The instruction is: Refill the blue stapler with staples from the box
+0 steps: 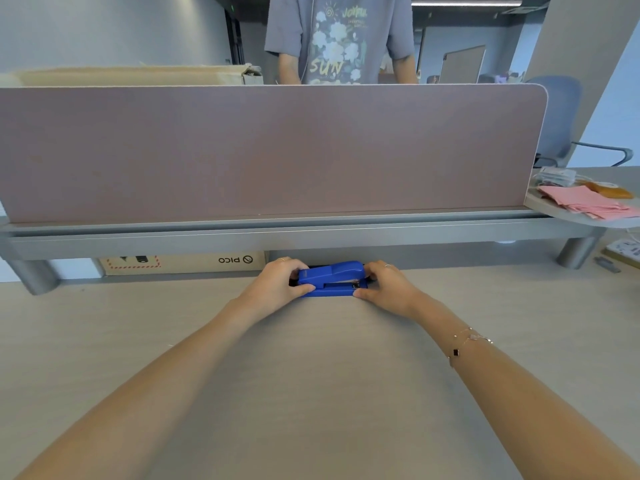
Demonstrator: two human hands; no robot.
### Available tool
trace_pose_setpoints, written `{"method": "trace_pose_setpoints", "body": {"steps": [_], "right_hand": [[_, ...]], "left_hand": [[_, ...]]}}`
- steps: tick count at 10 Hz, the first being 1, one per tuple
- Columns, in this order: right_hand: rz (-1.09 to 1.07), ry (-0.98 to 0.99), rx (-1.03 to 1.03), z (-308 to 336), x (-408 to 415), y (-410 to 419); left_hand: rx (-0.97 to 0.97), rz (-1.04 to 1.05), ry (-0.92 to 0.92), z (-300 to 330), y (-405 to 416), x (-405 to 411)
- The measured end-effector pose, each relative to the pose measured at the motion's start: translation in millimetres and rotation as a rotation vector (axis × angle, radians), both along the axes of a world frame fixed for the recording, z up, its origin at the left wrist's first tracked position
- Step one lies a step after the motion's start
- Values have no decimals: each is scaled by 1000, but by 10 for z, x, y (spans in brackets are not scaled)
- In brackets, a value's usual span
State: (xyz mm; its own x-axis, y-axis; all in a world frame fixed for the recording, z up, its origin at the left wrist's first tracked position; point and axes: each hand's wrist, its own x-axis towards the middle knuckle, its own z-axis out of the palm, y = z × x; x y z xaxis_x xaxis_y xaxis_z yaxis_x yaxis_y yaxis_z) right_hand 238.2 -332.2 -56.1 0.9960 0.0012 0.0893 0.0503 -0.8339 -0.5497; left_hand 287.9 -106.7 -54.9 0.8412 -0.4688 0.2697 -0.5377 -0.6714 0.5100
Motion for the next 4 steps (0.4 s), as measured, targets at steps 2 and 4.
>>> {"method": "trace_pose_setpoints", "body": {"steps": [2, 4], "right_hand": [[-164, 18, 27, 90, -163, 0], [-194, 77, 104, 208, -502, -101]], "left_hand": [[-23, 95, 4, 27, -1, -193], [-18, 88, 92, 185, 123, -421]]}}
